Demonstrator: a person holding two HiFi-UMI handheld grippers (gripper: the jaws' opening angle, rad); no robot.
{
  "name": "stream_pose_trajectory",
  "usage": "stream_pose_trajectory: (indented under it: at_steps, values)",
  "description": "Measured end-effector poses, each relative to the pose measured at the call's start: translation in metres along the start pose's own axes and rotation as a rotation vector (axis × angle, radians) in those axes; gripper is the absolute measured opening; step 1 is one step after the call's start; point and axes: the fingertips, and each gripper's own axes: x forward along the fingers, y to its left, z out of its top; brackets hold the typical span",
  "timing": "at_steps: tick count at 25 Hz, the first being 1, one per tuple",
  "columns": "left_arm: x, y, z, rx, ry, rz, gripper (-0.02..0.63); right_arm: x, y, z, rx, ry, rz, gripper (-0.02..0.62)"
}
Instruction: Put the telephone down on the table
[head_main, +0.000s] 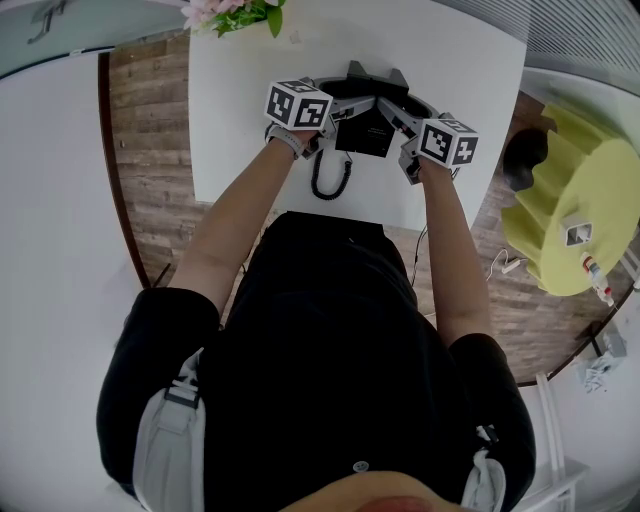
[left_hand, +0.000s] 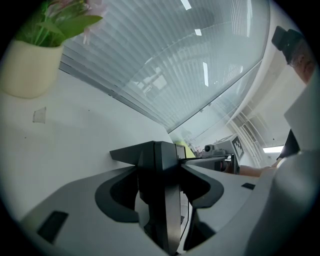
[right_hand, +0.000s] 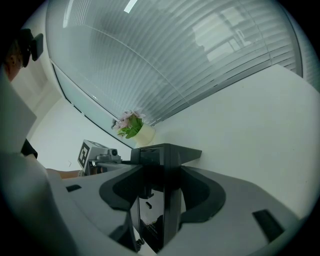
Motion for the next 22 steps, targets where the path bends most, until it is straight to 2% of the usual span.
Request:
stream_pose_trajectory:
  at_steps: [4,8,14,17,22]
  values:
    - [-0.001,0.0,0.001,0.003,-0.022,0.012,0.259,-0.001,0.001,0.001,0.007,-0.015,0.013,0.244]
    - [-0.008,0.002,0.004,0.01,-0.058,0.055,0.259,-0.008,0.001,0.003,-0.011,-0.033,-0.003,0.245]
    - [-0.03,-0.001,0.01,0.062,-0.11,0.108,0.259,-0.026,0.009,0.012,-0.112,-0.079,-0.06,0.244]
    - [-0.045,-0.016,0.02,0.139,-0.154,0.137,0.259,-0.039,0.022,0.02,-0.191,-0.122,-0.082,0.244]
    - [-0.076,-0.062,0.037,0.364,-0.256,0.211,0.259,-0.068,0.058,0.032,-0.321,-0.243,-0.076,0.244]
